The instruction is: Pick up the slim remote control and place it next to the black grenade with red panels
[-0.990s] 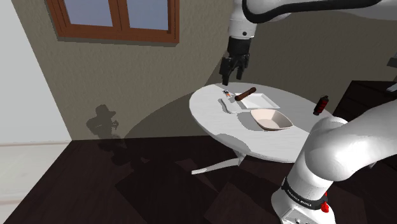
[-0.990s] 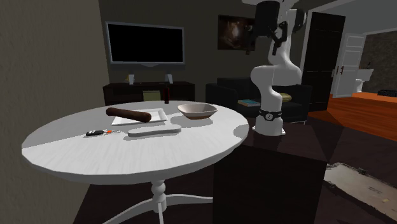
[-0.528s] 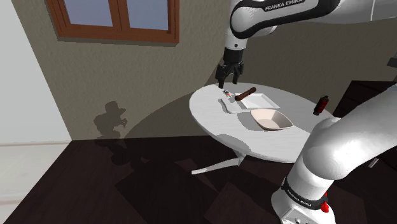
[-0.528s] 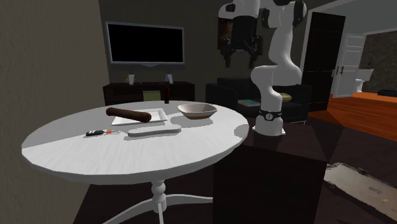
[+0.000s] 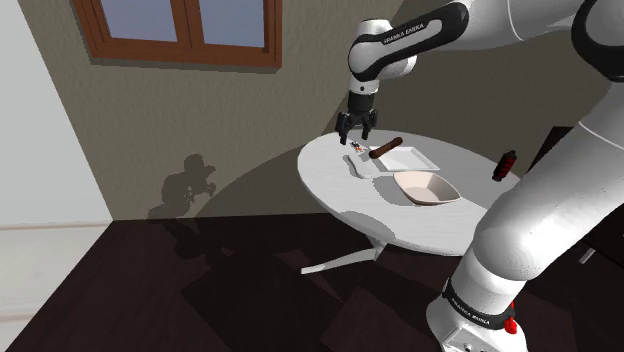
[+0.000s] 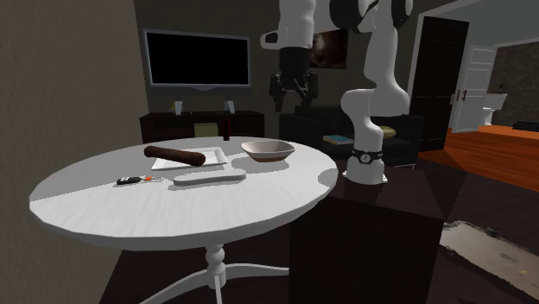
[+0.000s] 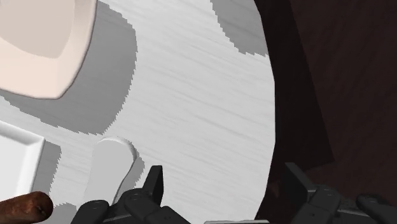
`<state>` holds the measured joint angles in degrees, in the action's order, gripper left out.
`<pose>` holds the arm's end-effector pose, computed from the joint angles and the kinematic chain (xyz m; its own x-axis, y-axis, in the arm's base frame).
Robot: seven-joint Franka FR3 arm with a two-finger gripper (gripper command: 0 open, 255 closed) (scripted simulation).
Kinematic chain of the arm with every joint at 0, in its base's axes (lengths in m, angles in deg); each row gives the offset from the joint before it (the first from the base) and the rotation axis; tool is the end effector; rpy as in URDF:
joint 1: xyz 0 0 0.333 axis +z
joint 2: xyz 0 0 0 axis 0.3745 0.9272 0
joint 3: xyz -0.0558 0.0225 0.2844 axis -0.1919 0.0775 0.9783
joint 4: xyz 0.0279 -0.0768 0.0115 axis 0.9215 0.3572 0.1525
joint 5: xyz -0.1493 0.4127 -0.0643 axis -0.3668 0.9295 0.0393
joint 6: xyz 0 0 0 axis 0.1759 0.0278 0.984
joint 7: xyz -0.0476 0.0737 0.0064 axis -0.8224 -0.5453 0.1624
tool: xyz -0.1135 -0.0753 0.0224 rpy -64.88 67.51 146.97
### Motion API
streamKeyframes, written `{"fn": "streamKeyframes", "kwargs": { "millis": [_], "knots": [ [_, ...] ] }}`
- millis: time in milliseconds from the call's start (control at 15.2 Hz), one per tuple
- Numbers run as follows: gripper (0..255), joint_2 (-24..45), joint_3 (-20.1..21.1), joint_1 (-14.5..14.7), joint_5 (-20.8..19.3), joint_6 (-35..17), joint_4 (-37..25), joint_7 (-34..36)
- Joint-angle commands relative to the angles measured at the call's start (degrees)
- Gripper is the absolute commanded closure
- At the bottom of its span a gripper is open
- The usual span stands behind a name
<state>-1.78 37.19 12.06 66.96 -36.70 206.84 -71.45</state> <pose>0.5009 -0.1912 0.3990 0.9369 -0.3484 0.0272 -0.3491 -0.9368 0.0246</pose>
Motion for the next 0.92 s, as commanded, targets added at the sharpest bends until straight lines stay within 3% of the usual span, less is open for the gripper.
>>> {"fn": "streamKeyframes", "kwargs": {
  "millis": [0,858],
  "knots": [
    [0,3.35,-1.35,-0.82,0.57,-1.5,-1.76,-0.66],
    [0,27.93,-7.15,-7.41,9.65,-8.21,-17.6,-6.05]
  ]
}}
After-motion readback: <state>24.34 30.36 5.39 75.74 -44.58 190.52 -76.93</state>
